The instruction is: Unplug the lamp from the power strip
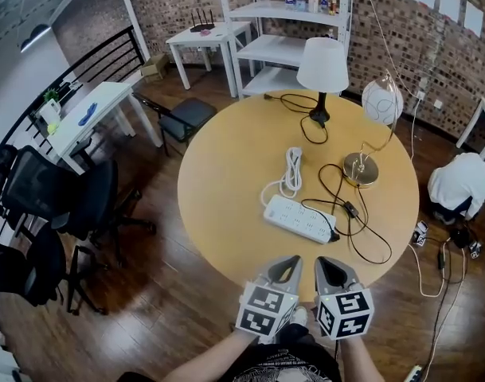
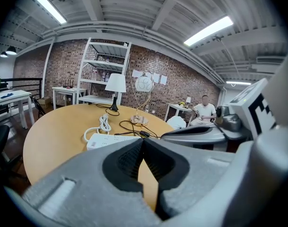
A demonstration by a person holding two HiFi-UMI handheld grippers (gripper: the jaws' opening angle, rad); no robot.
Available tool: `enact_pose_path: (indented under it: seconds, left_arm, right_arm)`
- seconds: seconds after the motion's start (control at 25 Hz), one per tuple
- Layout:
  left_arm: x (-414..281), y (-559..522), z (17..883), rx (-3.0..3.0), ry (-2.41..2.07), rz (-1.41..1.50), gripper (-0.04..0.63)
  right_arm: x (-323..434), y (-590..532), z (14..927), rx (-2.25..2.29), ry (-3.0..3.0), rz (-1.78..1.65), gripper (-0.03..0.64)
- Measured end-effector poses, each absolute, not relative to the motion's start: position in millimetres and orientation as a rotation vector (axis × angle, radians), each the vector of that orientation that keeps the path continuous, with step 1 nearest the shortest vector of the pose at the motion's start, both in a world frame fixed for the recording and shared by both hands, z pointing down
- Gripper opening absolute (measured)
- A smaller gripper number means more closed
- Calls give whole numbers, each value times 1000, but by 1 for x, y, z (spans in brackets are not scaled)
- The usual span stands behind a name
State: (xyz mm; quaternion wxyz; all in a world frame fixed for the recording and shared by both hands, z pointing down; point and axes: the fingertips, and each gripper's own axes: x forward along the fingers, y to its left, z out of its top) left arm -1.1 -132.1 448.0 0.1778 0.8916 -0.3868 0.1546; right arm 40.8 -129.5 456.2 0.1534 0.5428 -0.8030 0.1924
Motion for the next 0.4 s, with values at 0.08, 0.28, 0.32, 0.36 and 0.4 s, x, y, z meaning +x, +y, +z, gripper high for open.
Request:
enact_pose_path:
  seconds: [0.08,0.28,0.32,0.36,0.4]
  left_arm:
    - [-2,-128,445,2534,-1085,436,2]
    - [-12,-117,441,2545,-1067,431,2]
    - [-15,-114,442,2546,-1064,432,2]
    - [-18,-111,442,2547,-1061,432,2]
    - [-21,-109,443,2548,-1058,433,2]
  right_arm:
    - [39,-125,453,1564,-2301,548,2]
    - [26,-113,448,1578,-2298,537,2]
    - [23,-111,447,1581,-2298,535,2]
    - [20,-109,447,1583,-2298,534,2]
    - [16,-107,447,1585,-2299,532,2]
